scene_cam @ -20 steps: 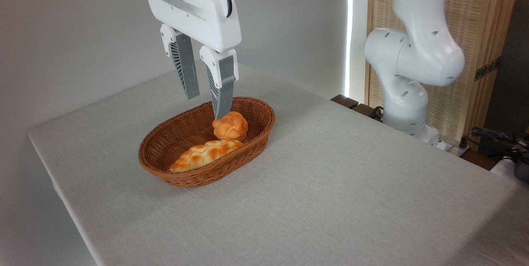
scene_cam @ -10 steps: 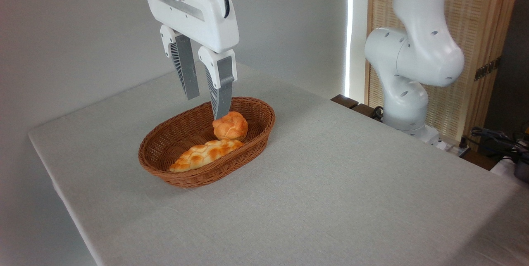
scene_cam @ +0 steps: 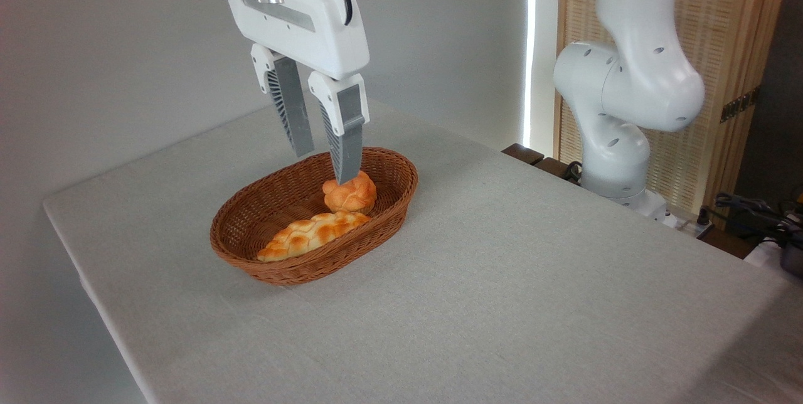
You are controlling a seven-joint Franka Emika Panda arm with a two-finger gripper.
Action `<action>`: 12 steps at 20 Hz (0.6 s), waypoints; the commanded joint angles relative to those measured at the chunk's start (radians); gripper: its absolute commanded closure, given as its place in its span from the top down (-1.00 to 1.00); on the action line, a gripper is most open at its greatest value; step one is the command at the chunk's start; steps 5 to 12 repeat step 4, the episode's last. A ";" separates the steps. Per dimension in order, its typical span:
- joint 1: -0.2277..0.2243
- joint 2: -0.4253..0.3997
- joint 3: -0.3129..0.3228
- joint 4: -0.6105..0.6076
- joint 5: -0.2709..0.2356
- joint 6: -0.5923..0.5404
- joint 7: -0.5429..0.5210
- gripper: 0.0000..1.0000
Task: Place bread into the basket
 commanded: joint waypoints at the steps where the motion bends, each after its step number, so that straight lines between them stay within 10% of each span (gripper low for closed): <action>1: -0.016 0.002 0.017 0.008 0.013 -0.056 0.007 1.00; 12: -0.014 0.002 0.015 0.009 0.012 -0.045 0.007 1.00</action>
